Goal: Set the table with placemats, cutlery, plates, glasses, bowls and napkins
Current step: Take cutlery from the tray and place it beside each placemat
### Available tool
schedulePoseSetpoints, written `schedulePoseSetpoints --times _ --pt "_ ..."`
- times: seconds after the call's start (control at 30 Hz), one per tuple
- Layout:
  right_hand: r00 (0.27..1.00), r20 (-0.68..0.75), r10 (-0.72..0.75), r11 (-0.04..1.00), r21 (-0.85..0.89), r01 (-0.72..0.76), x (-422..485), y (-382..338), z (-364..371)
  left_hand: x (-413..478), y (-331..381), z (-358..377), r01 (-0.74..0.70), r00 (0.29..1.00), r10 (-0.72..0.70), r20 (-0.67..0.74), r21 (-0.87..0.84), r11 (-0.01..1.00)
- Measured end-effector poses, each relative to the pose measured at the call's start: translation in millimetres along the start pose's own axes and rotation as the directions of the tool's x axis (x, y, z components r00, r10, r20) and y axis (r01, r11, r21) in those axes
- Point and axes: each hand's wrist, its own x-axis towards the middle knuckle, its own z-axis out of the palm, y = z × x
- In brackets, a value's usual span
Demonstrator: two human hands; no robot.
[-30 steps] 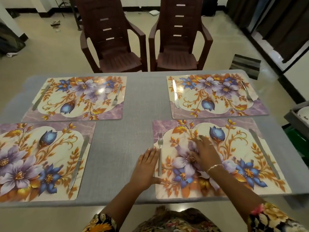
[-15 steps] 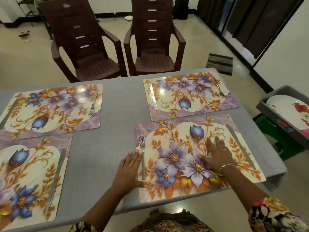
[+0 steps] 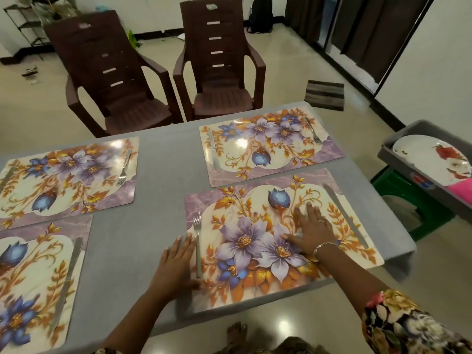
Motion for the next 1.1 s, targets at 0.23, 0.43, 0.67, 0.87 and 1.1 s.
schedulePoseSetpoints --times 0.23,0.43,0.67,0.87,1.1 --pt "0.928 -0.236 -0.289 0.947 0.074 0.314 -25 57 -3 -7 66 4 0.131 0.916 -0.176 -0.36 -0.148 0.98" --pt "0.856 -0.369 -0.362 0.919 0.013 0.395 -76 170 3 19 257 34 -0.261 0.828 0.066 -0.557 -0.279 0.924" --pt "0.92 -0.377 -0.106 0.988 0.064 0.14 -109 313 0 58 440 48 -0.588 0.718 0.467 -0.516 -0.092 0.804" --pt "0.926 -0.374 0.044 0.995 0.104 -0.005 -93 411 -8 107 550 39 -0.627 0.71 0.568 -0.416 -0.007 0.779" --pt "0.927 -0.363 0.095 0.994 0.089 -0.067 -28 526 -43 201 655 30 -0.635 0.736 0.576 -0.356 -0.067 0.77"
